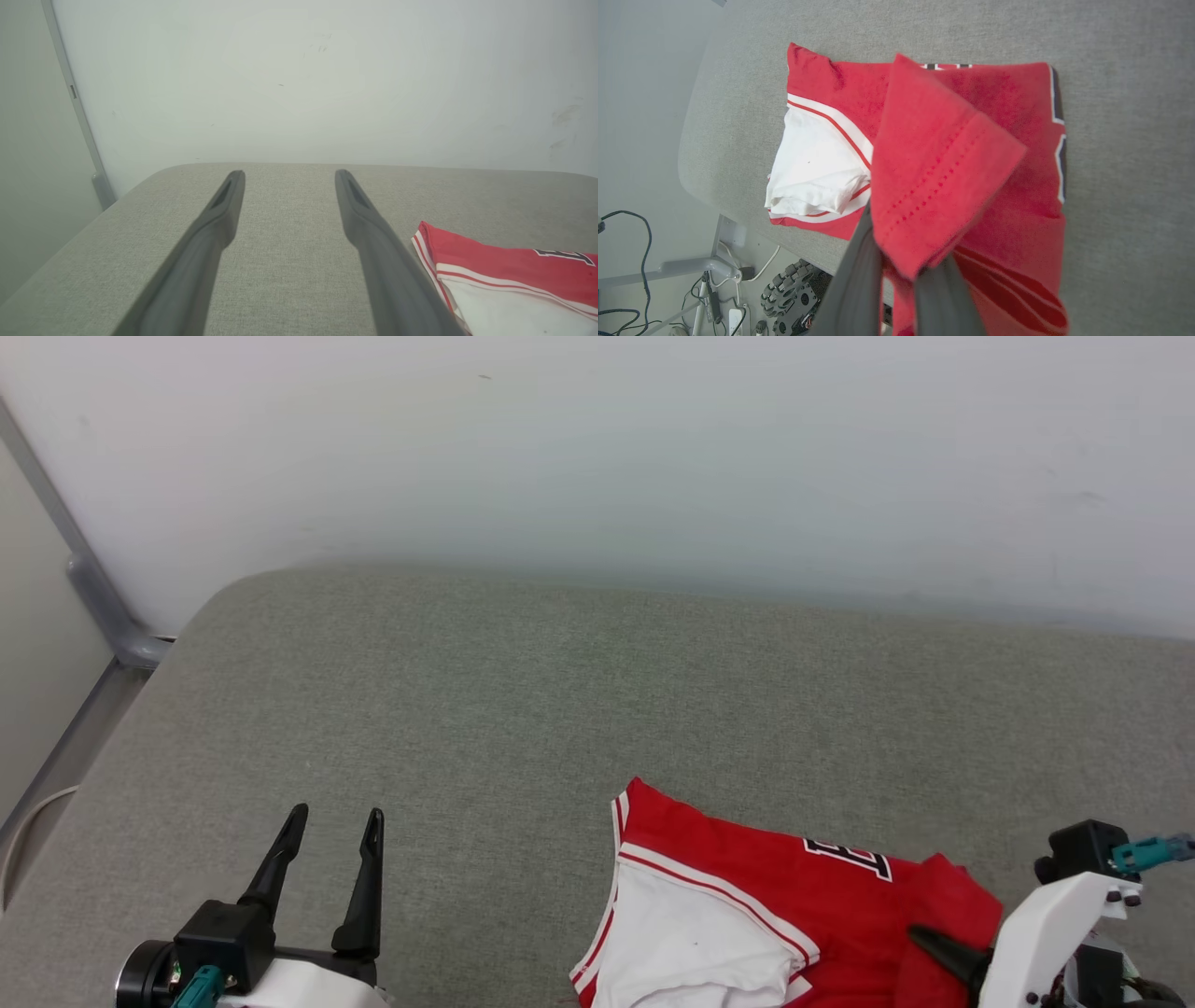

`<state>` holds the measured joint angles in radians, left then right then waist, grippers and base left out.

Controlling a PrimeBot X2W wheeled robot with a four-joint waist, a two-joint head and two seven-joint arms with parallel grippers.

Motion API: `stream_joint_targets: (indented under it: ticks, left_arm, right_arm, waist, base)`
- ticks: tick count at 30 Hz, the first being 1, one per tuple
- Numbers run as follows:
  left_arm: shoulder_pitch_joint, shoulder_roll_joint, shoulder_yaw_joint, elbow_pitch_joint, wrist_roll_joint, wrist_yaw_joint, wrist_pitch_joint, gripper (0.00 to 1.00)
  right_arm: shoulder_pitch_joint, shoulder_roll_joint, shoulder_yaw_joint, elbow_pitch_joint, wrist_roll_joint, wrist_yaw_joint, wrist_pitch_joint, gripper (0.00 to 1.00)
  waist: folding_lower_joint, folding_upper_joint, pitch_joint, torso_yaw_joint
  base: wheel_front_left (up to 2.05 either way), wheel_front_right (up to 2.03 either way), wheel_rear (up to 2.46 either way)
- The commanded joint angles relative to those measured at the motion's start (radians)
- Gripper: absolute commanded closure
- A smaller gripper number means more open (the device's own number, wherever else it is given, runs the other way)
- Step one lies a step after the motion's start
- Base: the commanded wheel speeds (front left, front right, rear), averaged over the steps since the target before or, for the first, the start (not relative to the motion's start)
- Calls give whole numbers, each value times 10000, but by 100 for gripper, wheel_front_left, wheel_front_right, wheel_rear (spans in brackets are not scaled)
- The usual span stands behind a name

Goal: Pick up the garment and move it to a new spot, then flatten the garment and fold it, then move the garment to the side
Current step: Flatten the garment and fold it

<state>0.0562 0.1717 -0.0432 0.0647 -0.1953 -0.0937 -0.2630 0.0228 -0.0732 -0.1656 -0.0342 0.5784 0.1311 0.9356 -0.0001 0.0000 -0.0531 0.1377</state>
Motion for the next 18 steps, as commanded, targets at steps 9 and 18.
stream_joint_targets:
  ticks: [9, 18]
  left_arm:
    - [202, -37, 100, 16, 86, -95, -21, 0]
    - [229, -29, 171, 72, 132, -113, -22, 0]
  right_arm:
    - [-687, 238, 1000, 1185, 1677, -9, -917, 100]
    - [-1764, 241, 3076, 3262, 2783, -9, -2869, 100]
  waist:
    - [1, 0, -147, 455]
    - [1, 0, -150, 1033]
  base:
    - [0, 0, 0]
    - [0, 0, 0]
